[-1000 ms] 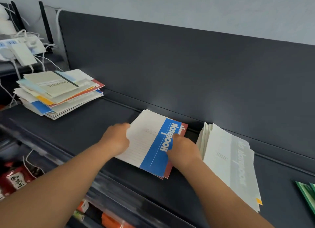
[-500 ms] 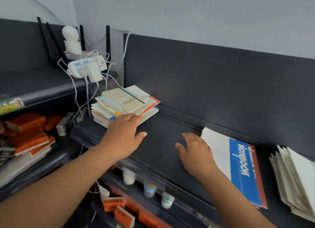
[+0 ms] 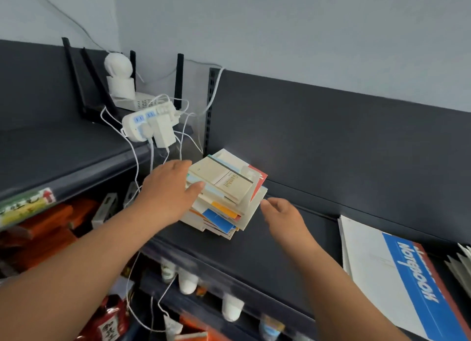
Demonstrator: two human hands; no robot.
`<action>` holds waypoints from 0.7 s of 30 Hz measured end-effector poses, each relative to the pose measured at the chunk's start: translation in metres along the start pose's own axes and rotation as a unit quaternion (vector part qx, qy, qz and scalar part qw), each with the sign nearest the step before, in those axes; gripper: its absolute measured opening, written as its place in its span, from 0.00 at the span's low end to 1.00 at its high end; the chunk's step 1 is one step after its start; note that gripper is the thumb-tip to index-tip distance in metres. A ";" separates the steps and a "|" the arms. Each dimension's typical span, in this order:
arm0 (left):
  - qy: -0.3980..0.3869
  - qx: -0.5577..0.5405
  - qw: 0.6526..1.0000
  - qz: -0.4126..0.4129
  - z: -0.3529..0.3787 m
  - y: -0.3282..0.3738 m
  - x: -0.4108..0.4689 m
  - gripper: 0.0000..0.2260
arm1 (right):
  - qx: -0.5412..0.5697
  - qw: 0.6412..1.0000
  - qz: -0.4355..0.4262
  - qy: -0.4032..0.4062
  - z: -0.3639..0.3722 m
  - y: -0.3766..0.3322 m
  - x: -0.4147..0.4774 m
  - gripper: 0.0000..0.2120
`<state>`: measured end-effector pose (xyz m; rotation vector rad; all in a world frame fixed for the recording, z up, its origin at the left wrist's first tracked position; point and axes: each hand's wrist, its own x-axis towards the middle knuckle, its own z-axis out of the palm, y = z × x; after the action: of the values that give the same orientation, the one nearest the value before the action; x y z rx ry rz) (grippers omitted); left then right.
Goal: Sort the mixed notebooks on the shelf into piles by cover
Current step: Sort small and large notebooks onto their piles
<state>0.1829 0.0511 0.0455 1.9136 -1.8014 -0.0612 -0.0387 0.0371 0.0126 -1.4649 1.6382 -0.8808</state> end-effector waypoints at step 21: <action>-0.115 0.084 0.987 0.077 0.049 -0.013 0.112 0.13 | 0.193 0.964 0.177 -0.041 0.039 -0.015 0.092 0.11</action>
<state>0.1900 -0.0706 0.0314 1.9406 -2.1643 -0.0813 -0.0027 -0.0566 -0.0015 -0.8952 1.5014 -0.8621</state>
